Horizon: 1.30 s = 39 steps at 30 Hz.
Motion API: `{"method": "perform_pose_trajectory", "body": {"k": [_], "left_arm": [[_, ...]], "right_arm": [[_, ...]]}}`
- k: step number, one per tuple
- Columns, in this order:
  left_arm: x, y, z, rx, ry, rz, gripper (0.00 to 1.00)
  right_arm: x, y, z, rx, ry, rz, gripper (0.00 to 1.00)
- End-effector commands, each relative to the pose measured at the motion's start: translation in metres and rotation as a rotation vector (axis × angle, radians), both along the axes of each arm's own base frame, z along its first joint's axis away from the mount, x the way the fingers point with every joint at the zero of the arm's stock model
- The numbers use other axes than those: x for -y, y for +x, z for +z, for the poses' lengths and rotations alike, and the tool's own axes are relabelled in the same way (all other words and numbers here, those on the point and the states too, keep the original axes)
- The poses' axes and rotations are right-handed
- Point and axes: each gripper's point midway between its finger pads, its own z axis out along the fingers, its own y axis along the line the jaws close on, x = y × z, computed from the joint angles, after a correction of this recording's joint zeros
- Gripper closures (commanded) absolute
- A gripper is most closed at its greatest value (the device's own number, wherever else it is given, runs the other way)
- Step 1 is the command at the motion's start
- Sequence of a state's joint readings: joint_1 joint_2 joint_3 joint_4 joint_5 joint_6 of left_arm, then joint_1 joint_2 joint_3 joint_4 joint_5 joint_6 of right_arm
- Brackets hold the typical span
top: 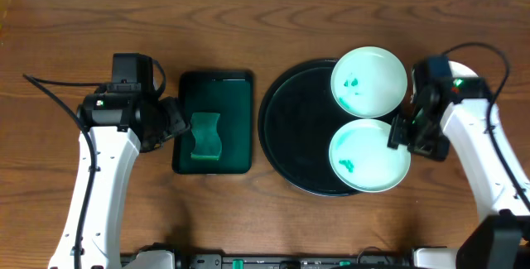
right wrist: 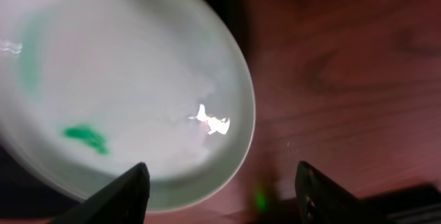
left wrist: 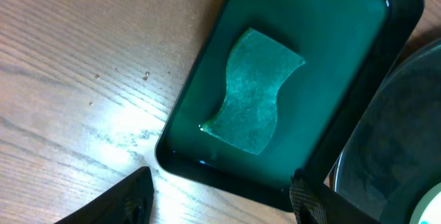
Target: Clean dirty plates on tray and stack at the side
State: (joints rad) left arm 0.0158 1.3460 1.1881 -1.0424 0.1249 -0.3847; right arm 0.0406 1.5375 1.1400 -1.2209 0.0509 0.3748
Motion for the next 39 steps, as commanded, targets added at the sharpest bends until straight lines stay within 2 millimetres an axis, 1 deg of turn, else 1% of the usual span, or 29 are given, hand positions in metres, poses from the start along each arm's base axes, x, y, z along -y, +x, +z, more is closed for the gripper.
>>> {"method": "perform_pose_trajectory", "body": {"k": [1, 3, 5, 7, 8, 9, 10, 11, 12, 15, 18, 22, 26, 29, 33, 36, 39], "left_arm": [[0.000, -0.002, -0.001, -0.004, 0.009, -0.014, 0.36], [0.000, -0.002, -0.001, -0.004, 0.009, -0.015, 0.35], [0.000, -0.002, -0.001, -0.004, 0.009, -0.015, 0.35], [0.000, -0.002, -0.001, -0.004, 0.009, -0.015, 0.35], [0.000, -0.002, -0.001, -0.004, 0.009, -0.015, 0.36], [0.000, -0.002, -0.001, -0.004, 0.009, -0.014, 0.35], [0.000, -0.002, -0.001, -0.004, 0.009, -0.015, 0.35], [0.000, -0.002, -0.001, -0.004, 0.009, -0.015, 0.35], [0.000, -0.002, -0.001, -0.004, 0.009, -0.015, 0.35], [0.000, -0.002, -0.001, -0.004, 0.009, -0.014, 0.35], [0.000, -0.002, -0.001, -0.004, 0.009, -0.015, 0.35], [0.000, -0.002, -0.001, -0.004, 0.009, -0.014, 0.35], [0.000, -0.002, -0.001, -0.004, 0.009, -0.015, 0.35], [0.000, -0.003, -0.001, -0.004, 0.010, -0.015, 0.35], [0.000, -0.003, -0.001, -0.004, 0.011, -0.018, 0.36], [0.000, -0.003, -0.001, -0.003, 0.016, -0.037, 0.37], [0.000, -0.002, -0.001, -0.001, 0.022, -0.058, 0.40]], "right_arm": [[0.010, -0.023, -0.035, -0.061, -0.041, -0.045, 0.35], [0.012, -0.026, -0.047, -0.059, -0.037, -0.057, 0.36], [0.008, -0.026, -0.055, -0.046, -0.015, -0.060, 0.41], [0.008, -0.027, -0.060, -0.040, -0.015, -0.060, 0.48], [0.008, -0.027, -0.062, -0.038, -0.015, -0.060, 0.53], [0.007, -0.028, -0.065, -0.038, -0.007, -0.060, 0.63], [0.004, -0.029, -0.067, -0.040, 0.012, -0.061, 0.77], [0.000, -0.030, -0.068, -0.043, 0.032, -0.061, 0.97], [-0.005, -0.032, -0.069, -0.048, 0.059, -0.060, 0.99], [-0.026, -0.032, -0.068, -0.052, 0.161, -0.051, 0.99], [-0.056, -0.029, -0.063, -0.042, 0.310, -0.038, 0.99], [-0.091, -0.015, -0.054, 0.009, 0.483, -0.017, 0.99], [-0.103, 0.002, -0.053, 0.073, 0.500, -0.027, 0.99], [-0.106, 0.011, -0.056, 0.117, 0.444, -0.034, 0.99], [-0.103, 0.016, -0.062, 0.149, 0.319, -0.074, 0.99], [-0.109, 0.015, -0.063, 0.162, 0.288, -0.063, 0.97], [-0.115, 0.016, -0.063, 0.178, 0.266, -0.036, 0.92]]}}
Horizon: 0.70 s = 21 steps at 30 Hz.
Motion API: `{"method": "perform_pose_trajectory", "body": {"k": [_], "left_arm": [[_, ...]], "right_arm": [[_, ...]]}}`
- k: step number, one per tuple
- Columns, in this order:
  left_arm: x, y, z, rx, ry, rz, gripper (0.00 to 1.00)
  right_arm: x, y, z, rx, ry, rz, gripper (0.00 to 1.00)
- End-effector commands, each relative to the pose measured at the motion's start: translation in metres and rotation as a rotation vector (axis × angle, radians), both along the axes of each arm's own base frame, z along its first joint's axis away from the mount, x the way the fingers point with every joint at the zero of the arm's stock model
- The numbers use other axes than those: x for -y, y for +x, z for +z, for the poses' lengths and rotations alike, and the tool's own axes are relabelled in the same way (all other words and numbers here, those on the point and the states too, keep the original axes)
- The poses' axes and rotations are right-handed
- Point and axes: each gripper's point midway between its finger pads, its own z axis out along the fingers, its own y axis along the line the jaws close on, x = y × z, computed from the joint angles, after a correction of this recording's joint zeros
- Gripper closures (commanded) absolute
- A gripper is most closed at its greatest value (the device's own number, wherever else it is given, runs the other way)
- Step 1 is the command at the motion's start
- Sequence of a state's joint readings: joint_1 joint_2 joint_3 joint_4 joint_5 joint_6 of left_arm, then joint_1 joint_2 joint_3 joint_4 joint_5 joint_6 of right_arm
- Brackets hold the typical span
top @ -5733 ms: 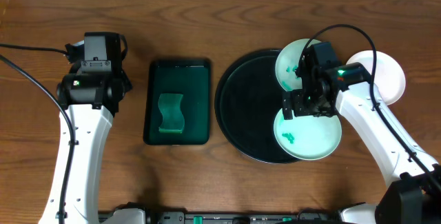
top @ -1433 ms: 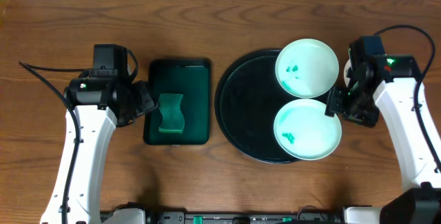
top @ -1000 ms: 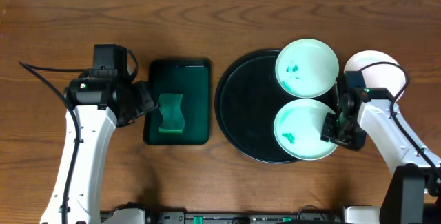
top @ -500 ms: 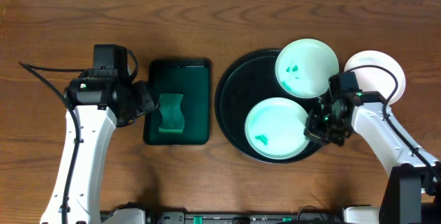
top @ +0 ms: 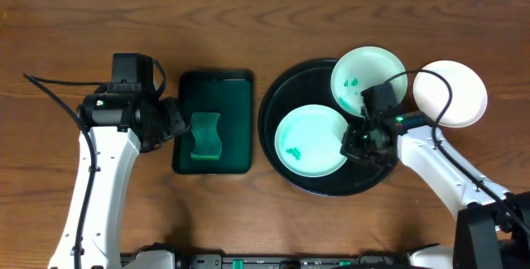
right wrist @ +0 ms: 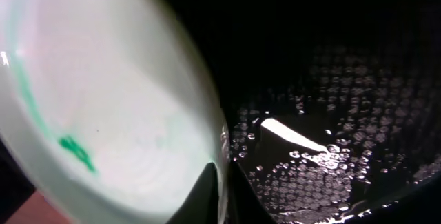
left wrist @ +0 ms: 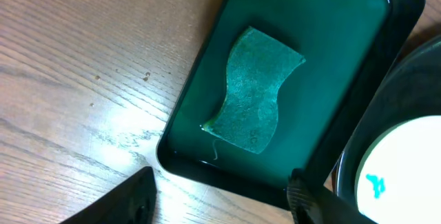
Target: Clean dirty plates on tray and stack at the side
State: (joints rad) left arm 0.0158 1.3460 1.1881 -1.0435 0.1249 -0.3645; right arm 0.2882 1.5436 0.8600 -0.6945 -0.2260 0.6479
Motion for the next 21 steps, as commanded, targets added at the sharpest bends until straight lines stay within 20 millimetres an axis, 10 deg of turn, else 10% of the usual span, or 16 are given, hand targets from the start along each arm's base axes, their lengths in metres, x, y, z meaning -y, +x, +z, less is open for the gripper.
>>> {"method": "perform_pose_trajectory", "body": {"k": [1, 10, 21], "left_arm": [[0.000, -0.002, -0.001, 0.000, 0.021, -0.053, 0.40], [0.007, 0.003, -0.009, -0.015, 0.035, -0.130, 0.49], [0.020, 0.013, -0.056, -0.158, 0.104, -0.188, 0.49]], "right_arm": [[0.003, 0.001, -0.004, 0.022, -0.078, -0.029, 0.89], [0.022, 0.027, -0.001, 0.182, -0.240, 0.160, 0.45], [0.012, 0.030, -0.005, 0.199, -0.200, 0.249, 0.55]]}}
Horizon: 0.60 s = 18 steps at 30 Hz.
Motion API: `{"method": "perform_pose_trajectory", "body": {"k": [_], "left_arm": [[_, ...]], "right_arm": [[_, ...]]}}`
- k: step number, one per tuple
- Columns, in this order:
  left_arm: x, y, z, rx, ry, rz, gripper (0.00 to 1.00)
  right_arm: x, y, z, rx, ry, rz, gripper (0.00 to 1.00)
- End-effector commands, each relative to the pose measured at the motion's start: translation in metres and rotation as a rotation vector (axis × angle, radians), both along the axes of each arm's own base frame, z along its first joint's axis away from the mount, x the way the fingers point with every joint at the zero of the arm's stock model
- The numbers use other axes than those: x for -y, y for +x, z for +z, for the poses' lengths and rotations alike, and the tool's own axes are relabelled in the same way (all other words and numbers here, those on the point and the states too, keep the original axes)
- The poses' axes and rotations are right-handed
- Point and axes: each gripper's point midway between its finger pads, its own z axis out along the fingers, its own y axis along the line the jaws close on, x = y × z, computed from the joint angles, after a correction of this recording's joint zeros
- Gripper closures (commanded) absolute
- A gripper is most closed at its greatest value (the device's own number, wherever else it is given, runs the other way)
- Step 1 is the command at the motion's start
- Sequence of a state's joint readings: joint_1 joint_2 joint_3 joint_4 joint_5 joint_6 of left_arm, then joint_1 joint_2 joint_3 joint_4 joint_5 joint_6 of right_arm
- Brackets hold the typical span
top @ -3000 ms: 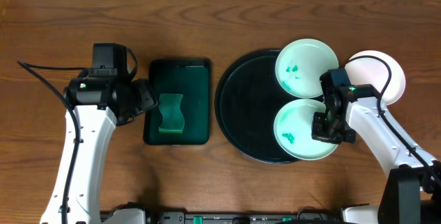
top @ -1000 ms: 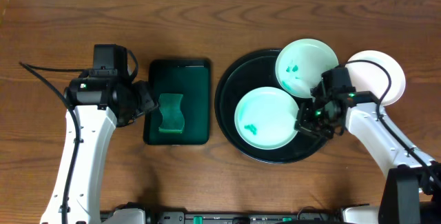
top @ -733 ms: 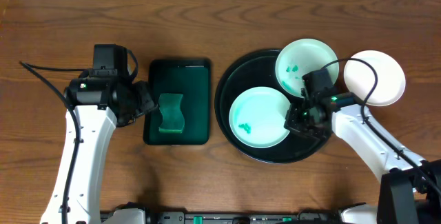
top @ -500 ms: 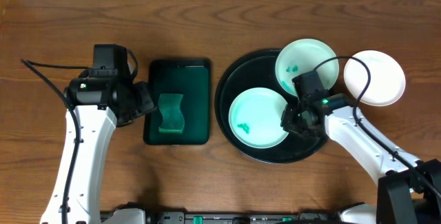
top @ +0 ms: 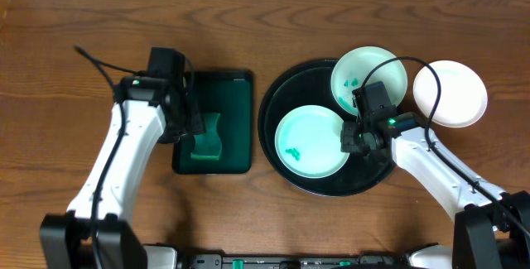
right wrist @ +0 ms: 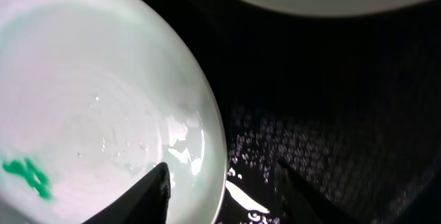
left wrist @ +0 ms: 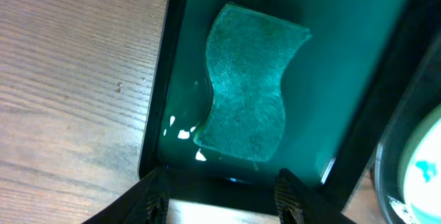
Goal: Clean dirty plates on tray and stack at the side
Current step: 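Move the left gripper over the green tray and grasp the green sponge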
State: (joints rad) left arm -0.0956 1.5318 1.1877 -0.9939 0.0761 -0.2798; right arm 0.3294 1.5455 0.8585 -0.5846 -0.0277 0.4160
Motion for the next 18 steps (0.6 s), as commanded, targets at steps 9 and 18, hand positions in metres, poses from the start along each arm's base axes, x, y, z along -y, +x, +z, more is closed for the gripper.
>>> {"method": "perform_pose_trajectory", "body": {"k": [9, 18], "left_arm": [[0.002, 0.002, -0.022, -0.058, 0.039, -0.026, 0.49], [0.014, 0.006, -0.044, -0.098, 0.045, -0.025, 0.44]], "right_arm": [[-0.002, 0.004, -0.039, -0.056, -0.021, 0.032, 0.86], [-0.003, 0.005, -0.039, -0.050, -0.020, 0.033, 0.91]]}}
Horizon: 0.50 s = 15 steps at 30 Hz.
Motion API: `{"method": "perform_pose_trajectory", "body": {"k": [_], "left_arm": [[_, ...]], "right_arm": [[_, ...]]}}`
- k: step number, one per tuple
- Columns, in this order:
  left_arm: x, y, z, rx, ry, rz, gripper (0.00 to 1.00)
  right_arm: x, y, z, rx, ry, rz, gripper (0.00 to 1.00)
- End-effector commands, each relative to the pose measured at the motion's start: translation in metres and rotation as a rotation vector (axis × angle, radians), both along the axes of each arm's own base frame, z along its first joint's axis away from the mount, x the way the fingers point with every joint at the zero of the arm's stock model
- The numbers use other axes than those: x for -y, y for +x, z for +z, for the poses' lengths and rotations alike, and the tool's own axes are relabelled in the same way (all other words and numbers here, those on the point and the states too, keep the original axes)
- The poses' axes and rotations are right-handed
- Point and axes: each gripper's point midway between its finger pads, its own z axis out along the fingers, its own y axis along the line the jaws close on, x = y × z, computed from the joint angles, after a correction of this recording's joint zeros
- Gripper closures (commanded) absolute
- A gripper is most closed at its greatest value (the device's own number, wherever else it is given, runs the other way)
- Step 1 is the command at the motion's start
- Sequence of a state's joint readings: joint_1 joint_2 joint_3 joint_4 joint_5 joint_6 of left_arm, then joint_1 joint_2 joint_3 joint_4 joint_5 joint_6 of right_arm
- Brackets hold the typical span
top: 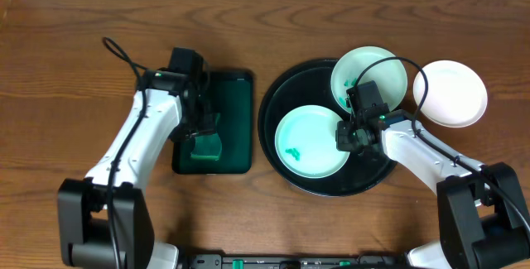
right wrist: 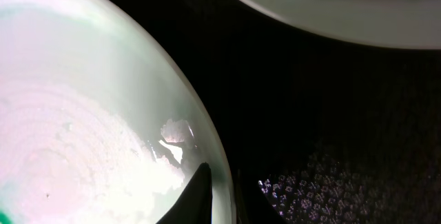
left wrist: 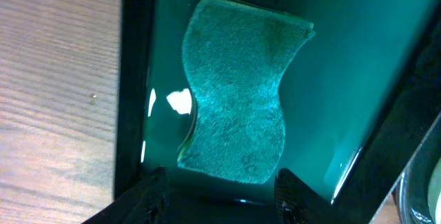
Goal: Clean dirty plates on tray and stack at the side
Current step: 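Move the left gripper over the green tray and grasp the green sponge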
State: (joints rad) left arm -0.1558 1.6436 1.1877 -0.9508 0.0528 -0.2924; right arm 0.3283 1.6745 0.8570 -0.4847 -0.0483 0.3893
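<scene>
Two dirty white plates lie in the round black tray. The front plate carries a green smear; the back plate has green spots. My right gripper is shut on the front plate's right rim, one finger lying on the plate's inside. A clean white plate sits on the table to the right. The green sponge lies in the green rectangular tray. My left gripper hangs open just above the sponge's near end.
Bare wooden table surrounds both trays. The sponge tray's dark rim runs close to my left finger. The black tray's floor is wet with droplets. Cables loop over both arms.
My right gripper was open astride the front plate's rim and is now shut on it. My left gripper, still open, has moved further over the sponge tray and closer to the sponge.
At first the front plate lay at the tray's right front beside my open right gripper, my left gripper left of the sponge tray. Then that plate lay left of centre, gripped, a clean plate showing on the table. The right gripper opened, now grips again; the left reached the sponge.
</scene>
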Motion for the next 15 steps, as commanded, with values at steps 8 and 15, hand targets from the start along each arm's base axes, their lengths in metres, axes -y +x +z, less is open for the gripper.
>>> {"method": "perform_pose_trajectory", "body": {"k": [8, 15], "left_arm": [[0.000, 0.004, -0.044, -0.093, 0.025, 0.022, 0.44], [0.004, 0.005, -0.065, -0.135, 0.014, 0.022, 0.45]], "right_arm": [[0.004, -0.004, -0.007, -0.017, -0.022, 0.002, 0.89], [0.003, -0.003, -0.007, -0.015, -0.021, 0.003, 0.89]]}}
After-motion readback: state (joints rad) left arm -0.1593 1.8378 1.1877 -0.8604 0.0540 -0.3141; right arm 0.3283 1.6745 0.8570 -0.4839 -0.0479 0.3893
